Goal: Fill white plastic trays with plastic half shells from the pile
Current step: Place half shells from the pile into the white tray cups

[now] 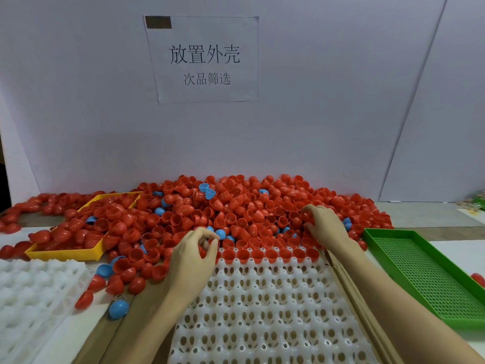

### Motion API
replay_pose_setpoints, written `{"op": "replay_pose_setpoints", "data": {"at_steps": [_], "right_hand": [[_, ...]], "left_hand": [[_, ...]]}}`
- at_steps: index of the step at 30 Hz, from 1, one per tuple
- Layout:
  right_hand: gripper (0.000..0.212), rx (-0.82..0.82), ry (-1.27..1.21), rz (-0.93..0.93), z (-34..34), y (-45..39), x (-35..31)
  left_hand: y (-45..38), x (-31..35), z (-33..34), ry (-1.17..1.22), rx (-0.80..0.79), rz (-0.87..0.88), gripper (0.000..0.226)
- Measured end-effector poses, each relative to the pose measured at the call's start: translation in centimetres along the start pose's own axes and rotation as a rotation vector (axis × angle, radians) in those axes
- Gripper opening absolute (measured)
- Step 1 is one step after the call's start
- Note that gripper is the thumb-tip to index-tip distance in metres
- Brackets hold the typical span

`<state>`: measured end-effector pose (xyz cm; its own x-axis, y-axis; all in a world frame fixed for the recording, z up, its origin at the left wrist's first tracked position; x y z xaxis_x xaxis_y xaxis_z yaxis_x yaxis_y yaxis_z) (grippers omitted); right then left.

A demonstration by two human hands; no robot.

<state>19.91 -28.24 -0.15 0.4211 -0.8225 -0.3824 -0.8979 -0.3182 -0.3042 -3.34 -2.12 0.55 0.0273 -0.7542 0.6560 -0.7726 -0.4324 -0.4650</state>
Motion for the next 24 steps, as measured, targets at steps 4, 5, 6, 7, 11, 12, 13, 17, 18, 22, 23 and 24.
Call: {"op": "replay_pose_setpoints", "data": {"at_steps": [4, 5, 6, 7, 11, 12, 13, 17, 18, 22, 23, 24], "right_hand": [[0.037, 0.083, -0.114, 0.014, 0.8, -0.1, 0.6], [0.037, 0.081, -0.126, 0.018, 0.9, -0.1, 0.6], [0.036, 0.076, -0.143, 0.021, 1.0, -0.1, 0.7], [0.034, 0.074, -0.172, 0.026, 1.1, -0.1, 0.8], [0.029, 0.096, -0.311, 0.032, 0.9, 0.0, 1.4], [0.031, 0.095, -0.321, 0.026, 0.9, 0.0, 1.5], [0.033, 0.09, -0.318, 0.017, 0.9, 0.0, 1.5], [0.028, 0.043, -0.268, -0.005, 1.3, 0.0, 1.5], [0.029, 0.037, -0.272, -0.012, 1.3, 0.0, 1.5], [0.028, 0.093, -0.328, -0.059, 0.6, 0.4, 0.8], [0.028, 0.104, -0.349, -0.065, 0.2, 0.5, 0.6], [0.028, 0.114, -0.379, -0.071, -0.2, 0.7, 0.3]], "left_hand": [[0.0, -0.1, 0.2, 0.002, -0.005, 0.002, 0.009], [0.0, -0.1, 0.2, 0.004, -0.005, 0.004, 0.01], [0.1, -0.1, 0.3, 0.005, -0.004, 0.01, 0.01], [0.2, 0.0, 0.3, 0.005, -0.003, 0.016, 0.01], [0.3, 0.3, 0.4, -0.001, -0.012, 0.032, 0.009], [0.4, 0.3, 0.5, -0.001, -0.013, 0.034, 0.009], [0.4, 0.3, 0.5, 0.0, -0.014, 0.036, 0.009], [0.4, 0.3, 0.7, 0.01, -0.024, 0.035, 0.011], [0.5, 0.3, 0.7, 0.01, -0.026, 0.035, 0.011], [0.4, 0.1, 0.9, 0.019, -0.029, 0.043, 0.014], [0.4, 0.1, 0.9, 0.02, -0.03, 0.043, 0.014], [0.4, 0.0, 1.0, 0.022, -0.033, 0.044, 0.015]]}}
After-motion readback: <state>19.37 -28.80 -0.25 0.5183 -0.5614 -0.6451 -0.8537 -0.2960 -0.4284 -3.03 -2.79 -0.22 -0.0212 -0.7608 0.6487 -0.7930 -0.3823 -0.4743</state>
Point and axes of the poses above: each hand's wrist, its own y-axis away from the middle knuckle, its own z-axis out of the palm, x = y × z, the point moved 5 cm from there along -y, towards the middle knuckle, and after that the axes turned 8 degrees about -y, right-handed, at the moved point
